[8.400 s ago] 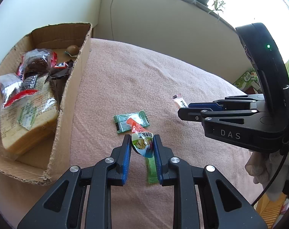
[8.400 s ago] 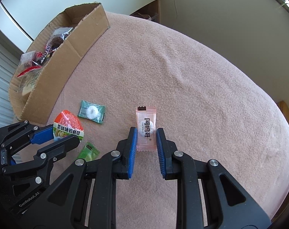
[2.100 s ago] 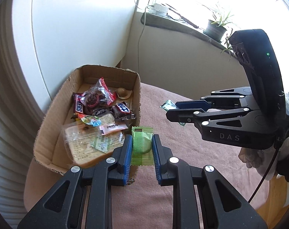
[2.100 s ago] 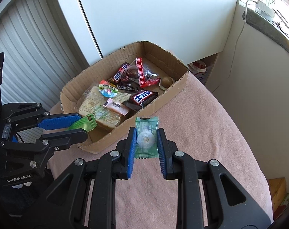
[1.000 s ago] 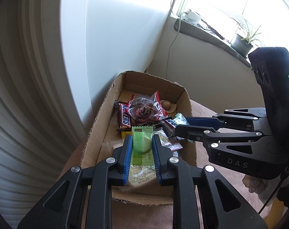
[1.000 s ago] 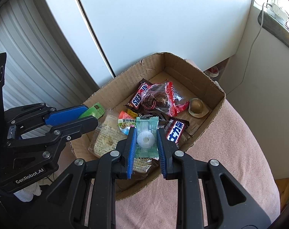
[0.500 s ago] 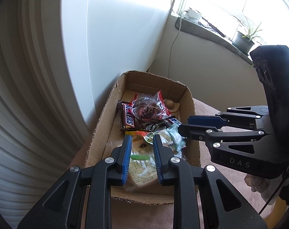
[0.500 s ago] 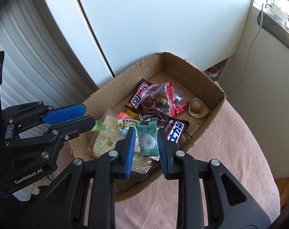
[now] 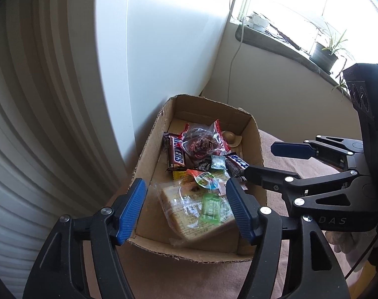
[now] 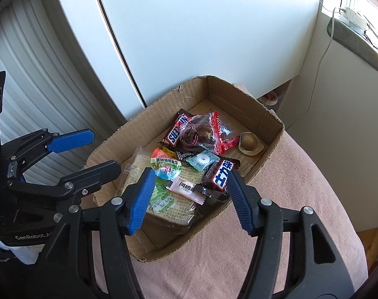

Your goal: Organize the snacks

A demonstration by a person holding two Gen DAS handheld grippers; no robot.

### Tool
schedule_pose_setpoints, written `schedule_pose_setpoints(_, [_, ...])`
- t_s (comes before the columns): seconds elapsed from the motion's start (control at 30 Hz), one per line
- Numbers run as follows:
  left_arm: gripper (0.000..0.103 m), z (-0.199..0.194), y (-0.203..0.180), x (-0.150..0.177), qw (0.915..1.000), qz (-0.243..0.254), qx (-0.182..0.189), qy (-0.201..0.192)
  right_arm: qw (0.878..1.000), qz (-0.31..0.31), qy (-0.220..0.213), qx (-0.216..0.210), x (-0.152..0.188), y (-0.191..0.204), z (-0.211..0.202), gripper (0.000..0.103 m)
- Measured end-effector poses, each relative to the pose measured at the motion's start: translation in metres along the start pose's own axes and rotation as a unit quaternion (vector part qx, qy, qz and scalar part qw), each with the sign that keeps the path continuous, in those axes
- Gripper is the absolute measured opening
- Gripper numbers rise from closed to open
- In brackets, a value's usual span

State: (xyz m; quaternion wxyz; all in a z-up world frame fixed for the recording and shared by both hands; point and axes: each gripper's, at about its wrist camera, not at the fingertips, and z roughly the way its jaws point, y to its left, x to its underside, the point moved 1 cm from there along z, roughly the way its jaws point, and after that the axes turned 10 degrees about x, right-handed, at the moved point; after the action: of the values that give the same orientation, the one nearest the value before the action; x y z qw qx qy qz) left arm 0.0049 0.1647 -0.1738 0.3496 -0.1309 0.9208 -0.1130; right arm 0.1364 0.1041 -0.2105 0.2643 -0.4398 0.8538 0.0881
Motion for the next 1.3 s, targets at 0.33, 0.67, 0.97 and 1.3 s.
schedule_pose_setpoints(0.33, [0.072,-0.016,-0.005,0.001,0.9999,-0.001,-0.013,-0.002,0.999,0.018,-0.019,0.027,0.007,-0.008,-0.025,0.070])
schedule_pose_setpoints(0.67, [0.072,-0.044,-0.014,0.003,0.9995,-0.009,-0.028,-0.013,0.995,0.076,-0.048,0.050,0.025,-0.026,-0.064,0.082])
schedule_pose_setpoints(0.97, [0.072,-0.065,-0.027,0.003,0.9985,0.000,-0.047,-0.029,0.988,0.113,-0.055,0.084,0.040,-0.037,-0.082,0.085])
schedule_pose_setpoints(1.3, [0.073,-0.074,-0.030,0.003,0.9979,-0.009,-0.055,-0.034,0.986,0.127,-0.056,0.094,0.046,-0.041,-0.089,0.085])
